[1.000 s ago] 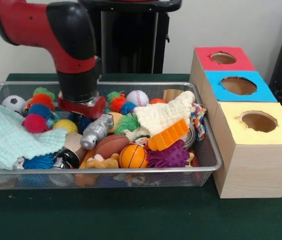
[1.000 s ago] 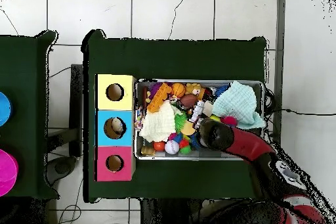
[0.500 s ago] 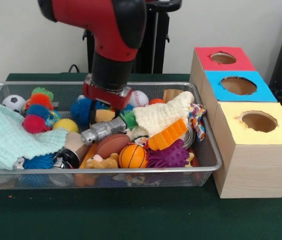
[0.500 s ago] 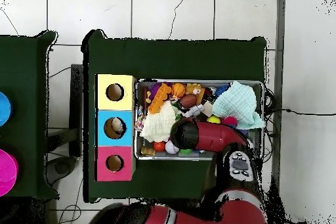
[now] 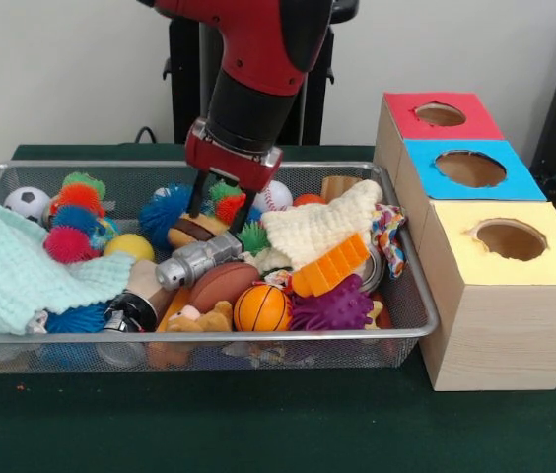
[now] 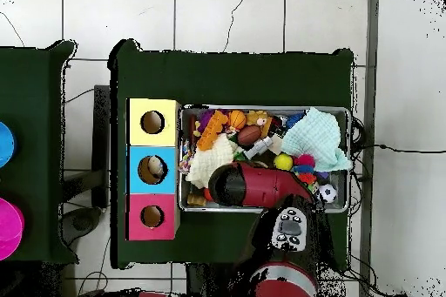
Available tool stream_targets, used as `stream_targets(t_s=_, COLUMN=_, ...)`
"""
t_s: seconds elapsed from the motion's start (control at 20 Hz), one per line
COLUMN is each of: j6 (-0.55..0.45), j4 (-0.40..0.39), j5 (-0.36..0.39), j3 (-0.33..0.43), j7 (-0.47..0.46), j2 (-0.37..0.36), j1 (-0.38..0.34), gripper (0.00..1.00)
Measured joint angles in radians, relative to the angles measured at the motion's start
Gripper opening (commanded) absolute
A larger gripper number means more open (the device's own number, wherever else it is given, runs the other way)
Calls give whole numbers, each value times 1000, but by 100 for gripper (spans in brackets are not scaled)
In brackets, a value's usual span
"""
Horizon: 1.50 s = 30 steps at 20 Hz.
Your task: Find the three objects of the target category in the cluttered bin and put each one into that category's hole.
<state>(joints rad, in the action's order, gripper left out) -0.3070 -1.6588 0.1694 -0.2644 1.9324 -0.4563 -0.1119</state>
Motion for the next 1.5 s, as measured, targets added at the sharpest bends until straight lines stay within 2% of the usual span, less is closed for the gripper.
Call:
stream_targets(t_s=0.3, j6=48, j4=-20, j5=-2, j3=0, j7=0, j2=-6, j1=-23, gripper=100)
stream_targets(t_s=0.8, j6=256, j4=-12, j5=-2, j3=1, j7=0, j2=56, j1=-135, gripper=100)
stream_targets(t_s=1.2, j6=281, j4=27, j5=-2, j3=0, j7=0, j2=72, j1=-174, gripper=100)
stream_targets(t_s=1.5, j6=281, j4=28, j5=-2, j3=1, j7=0, j2=74, j1=-176, gripper=100)
